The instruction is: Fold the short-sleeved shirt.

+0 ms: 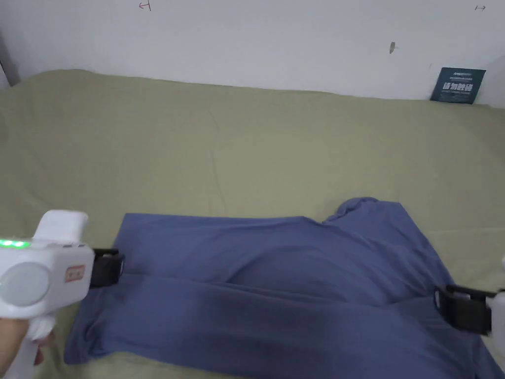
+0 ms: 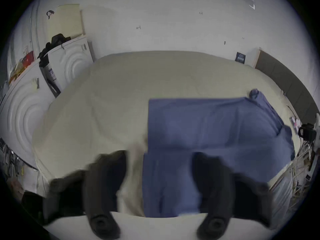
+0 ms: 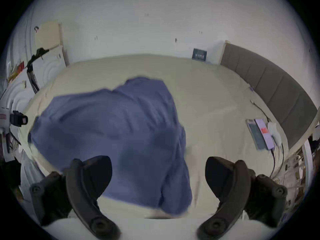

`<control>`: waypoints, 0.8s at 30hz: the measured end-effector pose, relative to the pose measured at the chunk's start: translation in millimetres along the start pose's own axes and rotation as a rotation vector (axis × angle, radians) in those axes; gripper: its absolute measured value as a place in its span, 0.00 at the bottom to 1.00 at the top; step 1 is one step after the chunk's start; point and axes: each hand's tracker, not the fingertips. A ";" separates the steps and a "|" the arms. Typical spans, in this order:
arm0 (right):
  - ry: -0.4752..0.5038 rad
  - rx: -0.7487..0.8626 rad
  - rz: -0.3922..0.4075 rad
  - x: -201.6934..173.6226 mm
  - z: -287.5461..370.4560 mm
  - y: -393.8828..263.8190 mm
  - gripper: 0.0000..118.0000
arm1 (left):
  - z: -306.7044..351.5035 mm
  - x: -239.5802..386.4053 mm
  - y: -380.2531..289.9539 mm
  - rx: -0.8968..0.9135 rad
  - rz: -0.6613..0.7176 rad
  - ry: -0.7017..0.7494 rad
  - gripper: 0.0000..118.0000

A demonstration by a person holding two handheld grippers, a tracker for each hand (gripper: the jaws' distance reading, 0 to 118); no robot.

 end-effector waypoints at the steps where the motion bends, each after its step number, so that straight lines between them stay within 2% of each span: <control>1: 0.003 0.024 -0.010 -1.7 -11.5 11.2 0.38 | -12.8 0.3 12.6 0.002 0.003 -0.009 0.19; 2: 0.008 0.018 -0.012 -2.1 -27.2 21.7 0.08 | -29.7 1.7 25.7 -0.002 0.009 -0.013 0.01; 3: 0.007 0.019 -0.014 -3.8 -43.9 28.9 0.01 | -47.9 4.0 38.7 0.001 0.013 -0.012 0.01; 5: -0.013 -0.021 0.026 -4.6 -73.7 45.3 0.00 | -83.9 5.5 60.6 -0.038 -0.009 0.003 0.01; 8: -0.009 -0.033 -0.003 -9.6 -100.2 66.0 0.00 | -123.0 9.0 84.5 -0.087 -0.035 0.021 0.03; 9: 0.000 -0.043 -0.017 -9.7 -109.2 69.7 0.00 | -136.7 6.3 88.1 -0.101 -0.013 0.035 0.20; 11: -0.006 -0.047 -0.018 -9.5 -119.3 75.0 0.00 | -160.2 3.0 92.8 -0.183 -0.002 0.044 0.71; 12: -0.013 -0.055 -0.010 -10.3 -124.7 76.2 0.00 | -170.2 1.5 92.2 -0.229 -0.013 0.048 0.88; 15: -0.024 -0.085 0.025 -3.9 -139.2 76.8 0.00 | -176.8 8.6 89.7 -0.180 -0.063 0.192 0.89; 19: -0.044 -0.110 0.028 10.4 -149.9 74.4 0.00 | -183.5 9.7 84.7 -0.240 -0.041 0.116 0.88; 20: -0.055 -0.114 0.030 14.7 -150.8 73.9 0.00 | -180.6 8.8 84.4 -0.230 -0.028 0.108 0.85; 22: -0.064 -0.123 0.030 24.8 -152.6 73.0 0.00 | -172.4 6.6 83.5 -0.208 0.013 0.037 0.64; 23: -0.071 -0.127 0.029 30.0 -153.7 73.8 0.00 | -167.2 12.4 86.7 -0.204 0.005 0.037 0.47; 24: -0.083 -0.131 0.026 34.5 -155.4 75.4 0.00 | -164.9 14.6 86.6 -0.201 -0.016 0.045 0.22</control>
